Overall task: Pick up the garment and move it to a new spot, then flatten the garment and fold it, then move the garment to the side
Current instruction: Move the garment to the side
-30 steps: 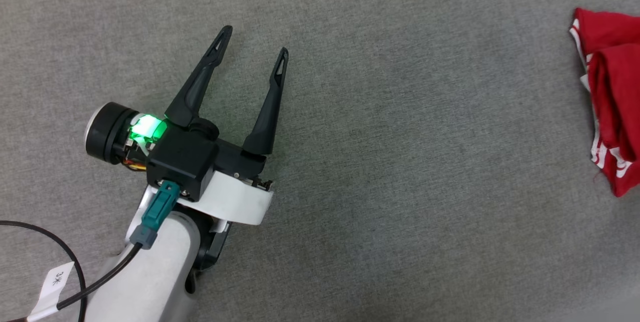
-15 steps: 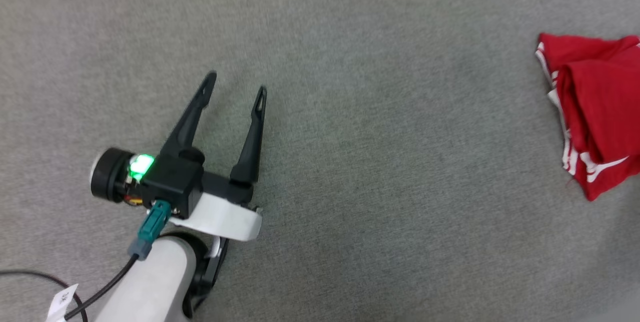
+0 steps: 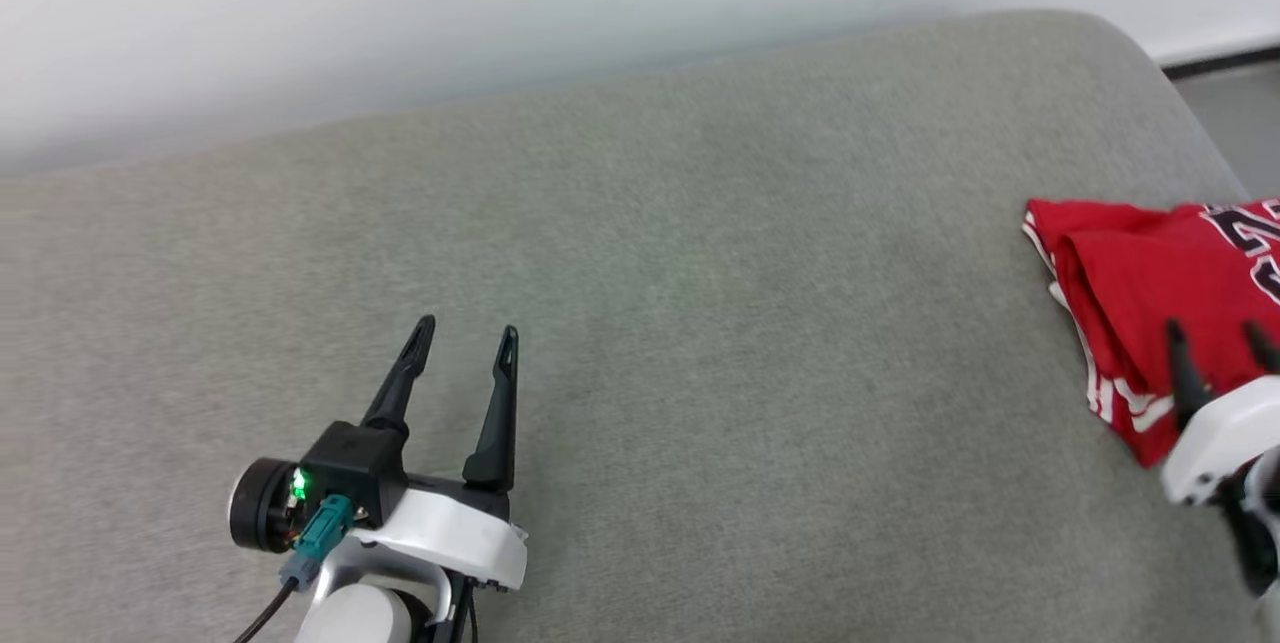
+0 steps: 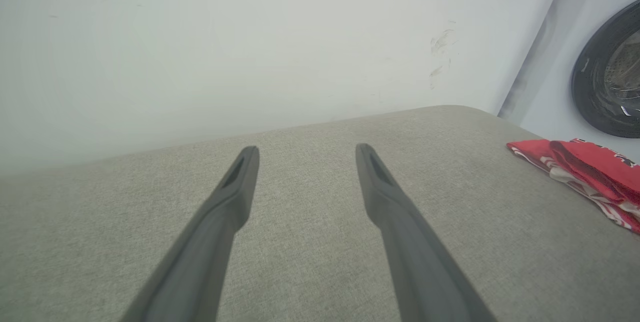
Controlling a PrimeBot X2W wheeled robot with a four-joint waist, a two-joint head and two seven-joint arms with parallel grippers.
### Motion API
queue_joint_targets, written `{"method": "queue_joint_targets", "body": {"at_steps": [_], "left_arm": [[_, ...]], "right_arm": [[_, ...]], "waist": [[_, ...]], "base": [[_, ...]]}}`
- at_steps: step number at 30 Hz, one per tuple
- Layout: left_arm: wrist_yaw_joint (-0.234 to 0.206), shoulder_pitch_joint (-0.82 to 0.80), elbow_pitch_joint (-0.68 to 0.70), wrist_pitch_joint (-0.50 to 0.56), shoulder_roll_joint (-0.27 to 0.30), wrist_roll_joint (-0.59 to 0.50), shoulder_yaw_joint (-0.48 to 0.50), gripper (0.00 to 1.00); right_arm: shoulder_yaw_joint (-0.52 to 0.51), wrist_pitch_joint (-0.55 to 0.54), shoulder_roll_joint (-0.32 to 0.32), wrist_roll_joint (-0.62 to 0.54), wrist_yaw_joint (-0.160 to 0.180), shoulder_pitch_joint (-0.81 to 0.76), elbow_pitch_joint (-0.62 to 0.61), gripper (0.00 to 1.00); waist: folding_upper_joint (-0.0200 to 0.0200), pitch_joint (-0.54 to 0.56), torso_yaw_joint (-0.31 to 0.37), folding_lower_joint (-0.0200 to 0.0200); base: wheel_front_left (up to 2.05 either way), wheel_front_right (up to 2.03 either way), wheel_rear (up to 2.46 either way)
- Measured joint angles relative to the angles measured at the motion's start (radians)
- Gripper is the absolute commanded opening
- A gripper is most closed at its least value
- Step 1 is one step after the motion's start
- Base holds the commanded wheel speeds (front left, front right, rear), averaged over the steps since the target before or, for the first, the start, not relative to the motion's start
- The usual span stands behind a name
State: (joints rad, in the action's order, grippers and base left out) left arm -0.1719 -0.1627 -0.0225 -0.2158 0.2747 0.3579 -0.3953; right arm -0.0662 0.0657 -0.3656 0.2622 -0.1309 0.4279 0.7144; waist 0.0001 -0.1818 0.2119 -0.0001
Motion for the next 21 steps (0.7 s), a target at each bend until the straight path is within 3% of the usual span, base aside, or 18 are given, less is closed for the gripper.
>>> {"method": "queue_joint_targets", "body": {"at_steps": [13,21], "left_arm": [[-0.011,0.035,-0.109,-0.033,-0.005,0.041,0.051,1.0],[-0.004,0.065,-0.158,-0.042,0.027,0.041,0.084,1.0]], "right_arm": [[0.034,-0.066,0.195,0.001,0.0,-0.298,-0.549,1.0],[0.008,-0.105,0.255,-0.092,0.0,-0.452,-0.774,1.0]], "waist": [[0.0,0.116,-0.168,-0.0001],[0.0,0.179,-0.227,0.0]], "base": [[0.0,0.0,0.0],[0.0,0.0,0.0]]}}
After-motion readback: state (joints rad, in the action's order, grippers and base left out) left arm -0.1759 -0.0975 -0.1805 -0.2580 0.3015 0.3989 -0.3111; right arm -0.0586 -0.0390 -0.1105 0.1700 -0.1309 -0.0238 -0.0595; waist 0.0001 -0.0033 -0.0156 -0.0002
